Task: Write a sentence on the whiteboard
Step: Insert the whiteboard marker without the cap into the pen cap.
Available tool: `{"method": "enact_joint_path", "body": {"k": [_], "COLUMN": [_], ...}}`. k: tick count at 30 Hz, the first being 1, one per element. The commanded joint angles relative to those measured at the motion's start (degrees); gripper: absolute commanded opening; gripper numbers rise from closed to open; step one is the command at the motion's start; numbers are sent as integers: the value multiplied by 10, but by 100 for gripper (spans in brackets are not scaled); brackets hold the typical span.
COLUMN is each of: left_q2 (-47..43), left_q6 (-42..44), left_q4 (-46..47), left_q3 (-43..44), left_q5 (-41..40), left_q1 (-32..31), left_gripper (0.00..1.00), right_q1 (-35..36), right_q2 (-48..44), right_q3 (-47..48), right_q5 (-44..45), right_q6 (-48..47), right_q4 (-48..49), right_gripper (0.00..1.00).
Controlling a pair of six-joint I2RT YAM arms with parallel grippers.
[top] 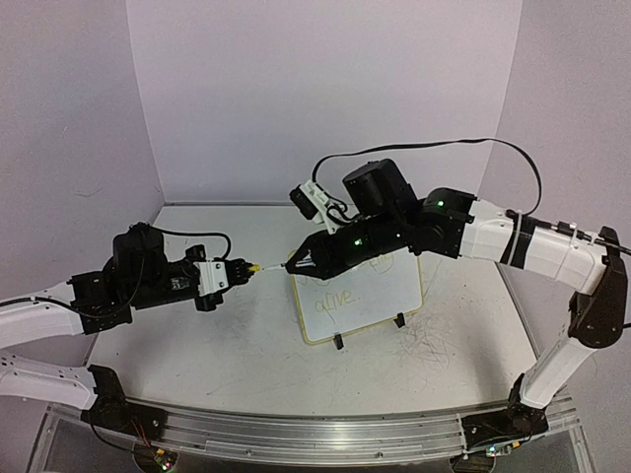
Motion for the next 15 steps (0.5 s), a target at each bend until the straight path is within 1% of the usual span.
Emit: {"method": "enact_joint_path", "body": {"k": [1, 15], "left_q2": [-3, 6], "left_q6": [11, 12], "left_q4": [30, 29], "left_q3": [0, 0], "left_q5": [-17, -28], "left_q1": [-7, -14], "left_gripper": [0, 0], "right_q1": [0, 8], "right_q2": [-2, 2], "right_q3": [28, 33], "right_q5": [-9, -20], "right_q6": [3, -4], "right_q4": [4, 10], "right_gripper": [0, 0]}}
